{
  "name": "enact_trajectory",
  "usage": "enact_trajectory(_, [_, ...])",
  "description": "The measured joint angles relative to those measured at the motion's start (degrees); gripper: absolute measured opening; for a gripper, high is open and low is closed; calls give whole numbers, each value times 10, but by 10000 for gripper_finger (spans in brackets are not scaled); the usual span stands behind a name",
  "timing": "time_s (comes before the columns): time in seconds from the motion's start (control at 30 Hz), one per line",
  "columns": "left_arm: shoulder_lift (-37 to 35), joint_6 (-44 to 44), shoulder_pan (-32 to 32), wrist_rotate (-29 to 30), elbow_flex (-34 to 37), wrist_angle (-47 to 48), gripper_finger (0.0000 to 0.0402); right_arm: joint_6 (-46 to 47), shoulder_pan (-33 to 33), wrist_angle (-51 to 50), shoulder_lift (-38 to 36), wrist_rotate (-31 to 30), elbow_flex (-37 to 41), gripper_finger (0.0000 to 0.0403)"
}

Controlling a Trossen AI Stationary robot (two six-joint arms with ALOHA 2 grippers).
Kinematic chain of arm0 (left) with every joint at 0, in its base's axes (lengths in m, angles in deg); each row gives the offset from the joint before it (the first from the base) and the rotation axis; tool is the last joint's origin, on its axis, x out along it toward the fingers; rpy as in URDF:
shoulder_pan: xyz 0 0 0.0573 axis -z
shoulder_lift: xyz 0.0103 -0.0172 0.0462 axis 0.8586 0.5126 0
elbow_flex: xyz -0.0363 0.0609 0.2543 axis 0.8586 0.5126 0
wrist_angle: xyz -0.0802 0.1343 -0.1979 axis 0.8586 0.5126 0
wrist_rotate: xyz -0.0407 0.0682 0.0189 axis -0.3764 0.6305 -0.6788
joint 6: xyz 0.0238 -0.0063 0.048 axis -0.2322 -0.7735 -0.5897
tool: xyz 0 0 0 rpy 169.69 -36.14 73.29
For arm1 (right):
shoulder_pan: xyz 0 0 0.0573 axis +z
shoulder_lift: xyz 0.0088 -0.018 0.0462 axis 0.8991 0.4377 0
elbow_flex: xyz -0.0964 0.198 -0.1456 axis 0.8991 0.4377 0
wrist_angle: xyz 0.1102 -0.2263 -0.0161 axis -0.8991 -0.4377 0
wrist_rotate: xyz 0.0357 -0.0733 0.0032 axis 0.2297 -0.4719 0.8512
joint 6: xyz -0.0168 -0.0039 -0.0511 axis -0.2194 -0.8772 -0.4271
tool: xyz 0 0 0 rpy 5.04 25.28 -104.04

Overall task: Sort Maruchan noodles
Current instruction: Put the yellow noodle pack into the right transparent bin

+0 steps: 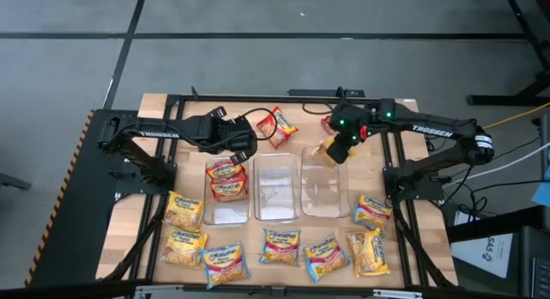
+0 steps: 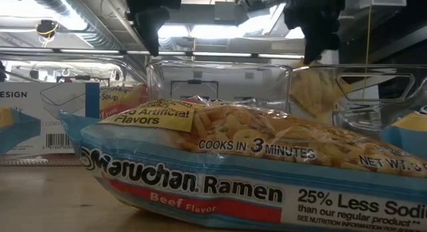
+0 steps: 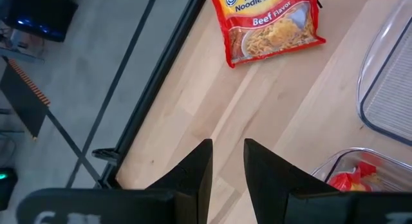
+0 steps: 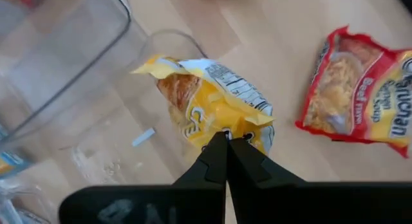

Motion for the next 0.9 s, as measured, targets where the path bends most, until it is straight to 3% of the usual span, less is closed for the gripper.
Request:
enact_trajectory(0.3, [0, 0, 0, -2, 0, -3, 82, -9, 0, 35, 0, 0, 35, 0])
enact_trajectory(0.63, [0, 0, 0, -22, 0, -2, 82, -78, 0, 113, 0, 74, 35, 0])
enact_trajectory(0.9, [0, 0, 0, -21, 0, -2, 82, -104, 0, 109, 0, 75, 35, 0])
